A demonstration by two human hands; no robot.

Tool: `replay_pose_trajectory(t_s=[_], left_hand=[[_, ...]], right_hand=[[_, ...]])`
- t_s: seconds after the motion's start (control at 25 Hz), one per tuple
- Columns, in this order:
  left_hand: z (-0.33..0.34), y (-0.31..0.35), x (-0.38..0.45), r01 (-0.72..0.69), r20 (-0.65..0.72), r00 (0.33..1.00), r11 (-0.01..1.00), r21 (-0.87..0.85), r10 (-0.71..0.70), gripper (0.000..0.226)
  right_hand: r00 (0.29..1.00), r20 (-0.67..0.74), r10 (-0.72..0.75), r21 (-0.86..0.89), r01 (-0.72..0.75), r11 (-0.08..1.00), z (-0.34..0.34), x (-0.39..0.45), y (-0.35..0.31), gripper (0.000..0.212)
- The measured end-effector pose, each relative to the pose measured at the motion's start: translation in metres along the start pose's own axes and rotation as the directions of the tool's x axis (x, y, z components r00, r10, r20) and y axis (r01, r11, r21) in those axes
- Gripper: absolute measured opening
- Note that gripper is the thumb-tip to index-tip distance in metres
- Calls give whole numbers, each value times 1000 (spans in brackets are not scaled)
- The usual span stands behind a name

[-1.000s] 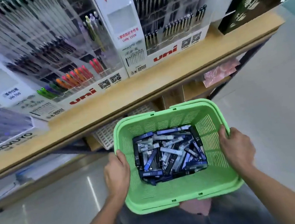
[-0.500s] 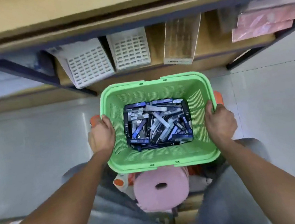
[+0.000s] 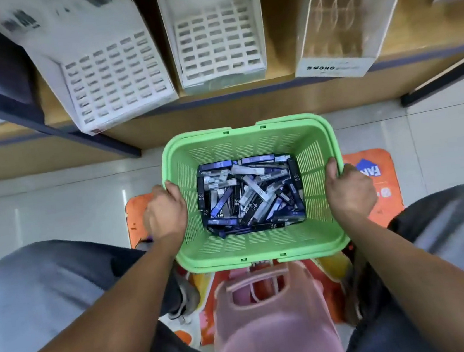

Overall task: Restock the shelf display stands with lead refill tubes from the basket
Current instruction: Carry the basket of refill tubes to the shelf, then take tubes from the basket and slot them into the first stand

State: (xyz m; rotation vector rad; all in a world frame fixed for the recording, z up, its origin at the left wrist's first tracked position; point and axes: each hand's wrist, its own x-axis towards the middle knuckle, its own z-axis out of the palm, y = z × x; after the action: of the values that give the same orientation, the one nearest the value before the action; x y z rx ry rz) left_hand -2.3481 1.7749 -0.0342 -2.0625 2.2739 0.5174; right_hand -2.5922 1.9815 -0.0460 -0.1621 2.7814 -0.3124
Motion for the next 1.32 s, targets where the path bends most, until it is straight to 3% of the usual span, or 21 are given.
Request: replay_pose_trajectory(t_s=[0.32,0.44,0.68,0.88,1.12,1.16,1.24,1.32], left_hand=[[83,-20,43,55,45,997,997,51,-57,59],[101,-21,56,85,20,996,994,66,-87,56],[113,-19,58,124,-65,990,991,-49,-127,57],[108,-15,49,66,43,997,998,12,-67,49],[92,-18,45,21,107,994,996,89,-30,52],[89,-16,46,27,126,991,993,114,-41,49],[83,-5,47,23,95,995,986,163,-39,40],[84,12,46,-99,-95,988,968,232,124,30]], right_hand=[[1000,23,-5,-36,6,999,78,39,1,65],[1000,5,-15,-1,15,1000,93,46,-2,66],[998,-42,-39,-9,39,999,107,49,-3,64],[985,-70,-157,-13,157,988,113,45,0,50],[983,-90,-157,34,161,986,109,34,-7,25],[973,-134,-186,5,188,982,108,33,-8,22],[905,-273,-326,-61,322,945,108,31,-12,38],[769,-339,-542,-146,526,838,113,25,-25,49]])
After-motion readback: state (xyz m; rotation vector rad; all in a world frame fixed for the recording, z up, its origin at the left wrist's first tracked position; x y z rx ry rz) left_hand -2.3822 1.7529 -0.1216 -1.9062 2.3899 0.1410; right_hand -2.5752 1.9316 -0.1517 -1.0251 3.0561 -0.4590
